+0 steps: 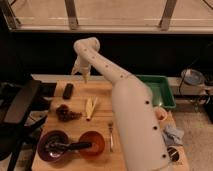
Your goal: Wipe table surface with eraser
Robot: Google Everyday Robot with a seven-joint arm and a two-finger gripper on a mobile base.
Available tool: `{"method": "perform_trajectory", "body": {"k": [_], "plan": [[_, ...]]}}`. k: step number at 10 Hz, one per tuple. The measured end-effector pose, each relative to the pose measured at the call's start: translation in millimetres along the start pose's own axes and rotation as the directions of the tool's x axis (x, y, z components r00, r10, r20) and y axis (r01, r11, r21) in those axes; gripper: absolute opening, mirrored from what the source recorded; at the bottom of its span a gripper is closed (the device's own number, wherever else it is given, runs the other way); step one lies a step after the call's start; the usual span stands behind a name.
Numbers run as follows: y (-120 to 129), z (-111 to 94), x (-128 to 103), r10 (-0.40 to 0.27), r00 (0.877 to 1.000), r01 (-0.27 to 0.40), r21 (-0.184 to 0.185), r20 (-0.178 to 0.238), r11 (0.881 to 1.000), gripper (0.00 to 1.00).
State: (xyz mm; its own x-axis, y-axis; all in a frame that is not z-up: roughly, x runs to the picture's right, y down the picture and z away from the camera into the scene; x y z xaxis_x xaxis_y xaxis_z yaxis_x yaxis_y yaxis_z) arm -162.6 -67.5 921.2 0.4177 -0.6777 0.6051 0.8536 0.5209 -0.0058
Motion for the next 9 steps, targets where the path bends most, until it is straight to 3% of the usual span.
{"method": "perform_trajectory", "body": {"k": [6, 9], "plan": [[-27.4, 39.0, -26.2, -0.112, 0.989, 0.112, 0.001, 0.100, 0.994, 0.65], [-28.6, 41.7, -30.6, -0.124, 0.986, 0.125, -0.005, 0.110, 0.992, 0.65]]}}
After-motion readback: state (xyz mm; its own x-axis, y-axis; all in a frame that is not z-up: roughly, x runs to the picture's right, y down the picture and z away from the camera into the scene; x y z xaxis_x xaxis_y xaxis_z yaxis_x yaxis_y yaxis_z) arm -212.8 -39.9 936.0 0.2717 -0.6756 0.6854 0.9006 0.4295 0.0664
